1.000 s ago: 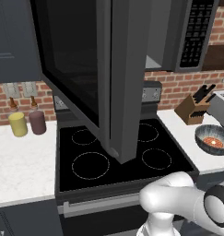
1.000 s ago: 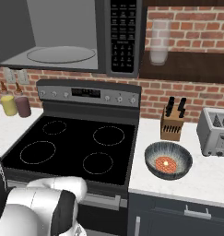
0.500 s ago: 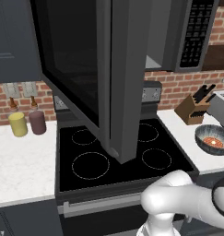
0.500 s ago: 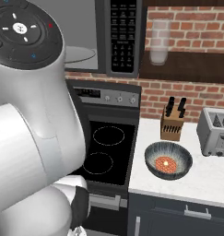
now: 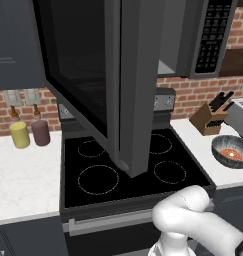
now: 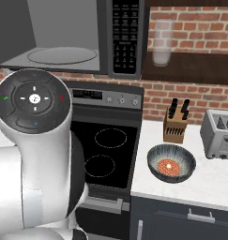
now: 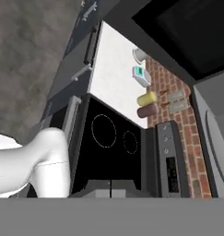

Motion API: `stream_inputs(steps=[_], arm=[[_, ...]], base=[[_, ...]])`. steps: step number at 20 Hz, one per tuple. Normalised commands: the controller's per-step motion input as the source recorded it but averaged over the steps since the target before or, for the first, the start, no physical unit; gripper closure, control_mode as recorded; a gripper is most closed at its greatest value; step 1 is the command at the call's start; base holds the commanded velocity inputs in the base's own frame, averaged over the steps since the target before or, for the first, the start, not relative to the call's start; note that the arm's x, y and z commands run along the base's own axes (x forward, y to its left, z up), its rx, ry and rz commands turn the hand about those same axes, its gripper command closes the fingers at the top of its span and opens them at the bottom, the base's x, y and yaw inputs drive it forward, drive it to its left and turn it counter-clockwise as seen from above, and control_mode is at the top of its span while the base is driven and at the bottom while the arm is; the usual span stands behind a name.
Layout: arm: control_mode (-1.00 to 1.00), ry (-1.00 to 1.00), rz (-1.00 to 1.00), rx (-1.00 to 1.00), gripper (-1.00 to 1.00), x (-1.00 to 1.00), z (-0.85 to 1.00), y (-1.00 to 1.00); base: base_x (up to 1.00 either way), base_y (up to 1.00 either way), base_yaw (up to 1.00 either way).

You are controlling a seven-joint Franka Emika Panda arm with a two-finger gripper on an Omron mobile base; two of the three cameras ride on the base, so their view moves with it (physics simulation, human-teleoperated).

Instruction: Open the microwave, place the bowl with waffle inside the microwave, then close the microwave door and turn it on.

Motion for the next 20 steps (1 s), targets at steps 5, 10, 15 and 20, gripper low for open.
stream_inputs(steps=[5, 10, 15, 20], arm=[[-1.0, -0.03, -0.05, 0.0, 1.0, 0.55, -0.4, -0.73], [-1.0, 0.0, 0.0, -0.03, 1.0, 0.27, -0.39, -0.71], [-1.0, 0.0, 0.0, -0.11, 1.0, 0.06, -0.64, -0.39], [-1.0, 0.0, 0.0, -0.21, 1.0, 0.06, -0.7, -0.31]], base=[[0.0, 0.0, 0.0], [0.0, 0.0, 0.0], [0.0, 0.0, 0.0], [0.0, 0.0, 0.0]])
